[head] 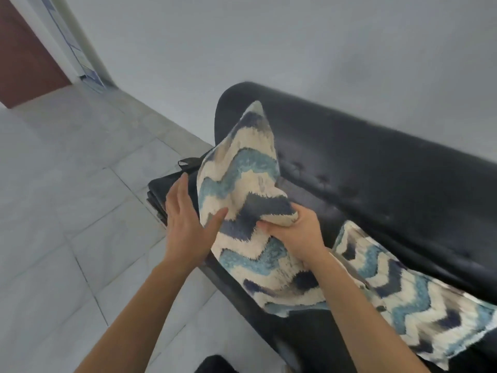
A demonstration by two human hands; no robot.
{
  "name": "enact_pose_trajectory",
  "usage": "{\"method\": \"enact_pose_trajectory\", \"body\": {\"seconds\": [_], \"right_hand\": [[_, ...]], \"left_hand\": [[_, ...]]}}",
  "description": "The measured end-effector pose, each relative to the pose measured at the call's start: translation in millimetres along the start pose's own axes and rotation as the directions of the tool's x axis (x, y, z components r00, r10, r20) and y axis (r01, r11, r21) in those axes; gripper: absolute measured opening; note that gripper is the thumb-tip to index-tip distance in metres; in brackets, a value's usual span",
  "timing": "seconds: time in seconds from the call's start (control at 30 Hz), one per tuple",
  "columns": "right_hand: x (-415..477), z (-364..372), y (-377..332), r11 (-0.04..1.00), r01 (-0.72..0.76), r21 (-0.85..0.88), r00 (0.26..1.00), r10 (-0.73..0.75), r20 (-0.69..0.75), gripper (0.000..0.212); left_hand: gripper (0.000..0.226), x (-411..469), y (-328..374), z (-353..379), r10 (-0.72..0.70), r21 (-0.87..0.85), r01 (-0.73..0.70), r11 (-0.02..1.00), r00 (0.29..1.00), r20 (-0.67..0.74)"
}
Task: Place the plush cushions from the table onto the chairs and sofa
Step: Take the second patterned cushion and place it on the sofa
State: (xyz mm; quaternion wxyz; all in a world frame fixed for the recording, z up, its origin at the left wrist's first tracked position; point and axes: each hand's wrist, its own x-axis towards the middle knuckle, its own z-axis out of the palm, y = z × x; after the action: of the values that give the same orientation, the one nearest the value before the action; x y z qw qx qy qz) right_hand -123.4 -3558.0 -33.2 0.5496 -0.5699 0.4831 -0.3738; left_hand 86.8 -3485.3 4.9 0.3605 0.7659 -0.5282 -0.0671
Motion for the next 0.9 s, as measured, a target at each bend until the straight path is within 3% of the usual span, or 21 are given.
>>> {"method": "enact_pose_trajectory", "body": {"seconds": [0.07, 0.13, 0.2, 0.23, 0.33, 0.43, 0.57, 0.63, 0.7, 0.8, 0.9], "right_hand": [[38, 16, 4, 0.994, 0.026, -0.102, 0.999, -0.022, 0.034, 0.033], [71, 29, 13, 0.984, 0.029, -0.176, 0.998, -0.02, 0.055, 0.039], [102, 37, 27, 0.981, 0.001, -0.194, 0.999, 0.007, 0.04, 0.04], [116, 42, 32, 0.979, -0.02, -0.201, 1.0, 0.024, 0.016, 0.041], [163, 60, 43, 0.913, -0.125, -0.388, 0.991, 0.096, -0.093, 0.045], [200, 78, 46, 0.69, -0.335, -0.642, 0.942, 0.263, -0.209, 0.069], [226, 85, 72, 0.406, -0.545, -0.734, 0.83, 0.385, -0.403, 0.096], [223, 82, 89, 0.311, -0.63, -0.712, 0.763, 0.417, -0.494, 0.087], [221, 77, 109, 0.322, -0.678, -0.661, 0.732, 0.385, -0.562, 0.063], [240, 72, 142, 0.355, -0.638, -0.683, 0.77, 0.294, -0.566, 0.033], [280, 68, 180, 0.363, -0.604, -0.709, 0.796, 0.243, -0.554, 0.022]], "left_hand": [[0.09, 53, -2, 12, 0.347, 0.152, -0.35, 0.924, 0.937, 0.046], [0.076, 107, -22, 35, 0.608, 0.277, -0.642, 0.715, 0.766, 0.209], [0.067, 162, -47, 67, 0.677, 0.295, -0.792, 0.535, 0.61, 0.411], [0.066, 187, -60, 85, 0.685, 0.264, -0.828, 0.495, 0.559, 0.468], [0.057, 247, -94, 138, 0.707, 0.093, -0.828, 0.553, 0.525, 0.473], [0.039, 286, -117, 176, 0.678, -0.093, -0.748, 0.658, 0.533, 0.506], [0.027, 320, -135, 216, 0.637, -0.257, -0.616, 0.744, 0.541, 0.549], [0.03, 338, -142, 230, 0.576, -0.279, -0.528, 0.802, 0.56, 0.596], [0.032, 359, -148, 243, 0.509, -0.256, -0.47, 0.845, 0.557, 0.657], [0.032, 386, -160, 270, 0.473, -0.212, -0.486, 0.848, 0.513, 0.716], [0.032, 413, -183, 316, 0.439, -0.148, -0.531, 0.834, 0.477, 0.761]]}}
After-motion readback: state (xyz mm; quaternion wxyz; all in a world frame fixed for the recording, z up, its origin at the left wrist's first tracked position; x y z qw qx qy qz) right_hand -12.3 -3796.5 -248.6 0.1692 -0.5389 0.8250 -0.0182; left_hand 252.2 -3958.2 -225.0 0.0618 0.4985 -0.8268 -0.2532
